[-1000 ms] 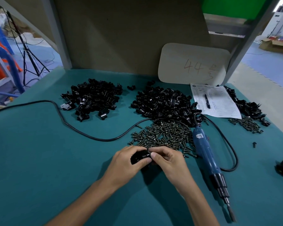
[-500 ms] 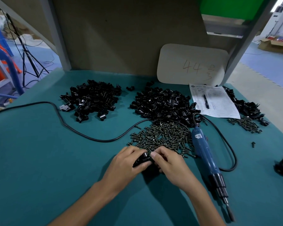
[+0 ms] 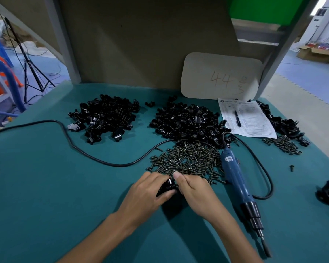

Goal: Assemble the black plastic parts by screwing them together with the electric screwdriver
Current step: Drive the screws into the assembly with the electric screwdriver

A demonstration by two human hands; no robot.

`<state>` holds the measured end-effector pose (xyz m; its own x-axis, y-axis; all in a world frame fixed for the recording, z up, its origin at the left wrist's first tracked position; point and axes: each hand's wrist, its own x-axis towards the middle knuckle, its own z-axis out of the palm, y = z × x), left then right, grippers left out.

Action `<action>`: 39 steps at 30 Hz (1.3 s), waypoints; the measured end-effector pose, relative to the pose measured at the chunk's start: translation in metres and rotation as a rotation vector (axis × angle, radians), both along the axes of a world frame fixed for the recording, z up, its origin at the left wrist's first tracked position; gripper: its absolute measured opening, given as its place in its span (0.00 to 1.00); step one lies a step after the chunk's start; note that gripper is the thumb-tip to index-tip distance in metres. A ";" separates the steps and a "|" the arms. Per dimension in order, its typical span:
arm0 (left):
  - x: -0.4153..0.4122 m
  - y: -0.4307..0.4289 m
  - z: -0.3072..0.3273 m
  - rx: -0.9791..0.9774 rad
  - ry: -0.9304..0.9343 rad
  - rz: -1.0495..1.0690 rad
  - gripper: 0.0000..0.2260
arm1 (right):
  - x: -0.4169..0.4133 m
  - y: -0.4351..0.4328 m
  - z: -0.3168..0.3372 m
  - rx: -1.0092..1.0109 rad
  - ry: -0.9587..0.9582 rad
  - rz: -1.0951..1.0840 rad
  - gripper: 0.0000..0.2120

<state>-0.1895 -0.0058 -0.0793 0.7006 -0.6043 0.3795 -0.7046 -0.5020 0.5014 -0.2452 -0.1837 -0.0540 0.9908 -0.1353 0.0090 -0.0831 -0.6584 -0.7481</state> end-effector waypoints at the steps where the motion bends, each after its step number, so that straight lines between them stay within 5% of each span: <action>1: 0.000 0.000 0.001 -0.005 0.007 0.005 0.19 | 0.000 -0.001 0.000 0.012 -0.003 -0.005 0.22; 7: 0.000 -0.003 0.005 0.029 0.013 -0.017 0.20 | -0.001 -0.006 0.003 0.099 0.032 0.052 0.17; 11: 0.004 -0.002 0.006 0.046 0.013 0.007 0.21 | -0.008 -0.018 0.013 -0.150 0.040 -0.054 0.21; 14: 0.008 0.000 0.007 0.040 0.015 0.036 0.24 | -0.023 -0.059 0.017 -0.445 -0.072 -0.353 0.21; 17: 0.009 -0.001 0.006 0.032 0.030 0.041 0.25 | -0.039 -0.095 0.014 -0.667 0.190 -0.510 0.33; 19: 0.010 -0.002 0.006 0.046 0.037 0.032 0.26 | -0.042 -0.104 0.012 -0.524 0.357 -0.506 0.33; 23: 0.011 0.001 0.003 0.043 0.042 0.054 0.24 | -0.043 -0.122 0.013 -0.179 0.229 -0.587 0.15; 29: 0.011 -0.002 0.002 0.069 0.025 0.040 0.27 | -0.045 -0.123 0.023 0.851 -0.119 -0.716 0.12; 33: 0.012 -0.001 0.000 0.042 0.015 0.086 0.23 | -0.046 -0.115 0.012 1.068 -0.151 -0.562 0.20; 39: 0.015 -0.003 0.006 0.098 -0.107 0.114 0.19 | -0.030 -0.100 0.003 1.248 -0.233 -0.572 0.19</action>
<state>-0.1750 -0.0086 -0.0738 0.7253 -0.5612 0.3987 -0.6873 -0.6240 0.3718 -0.2751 -0.2842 -0.0509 0.7881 -0.5574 -0.2611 0.0954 0.5297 -0.8428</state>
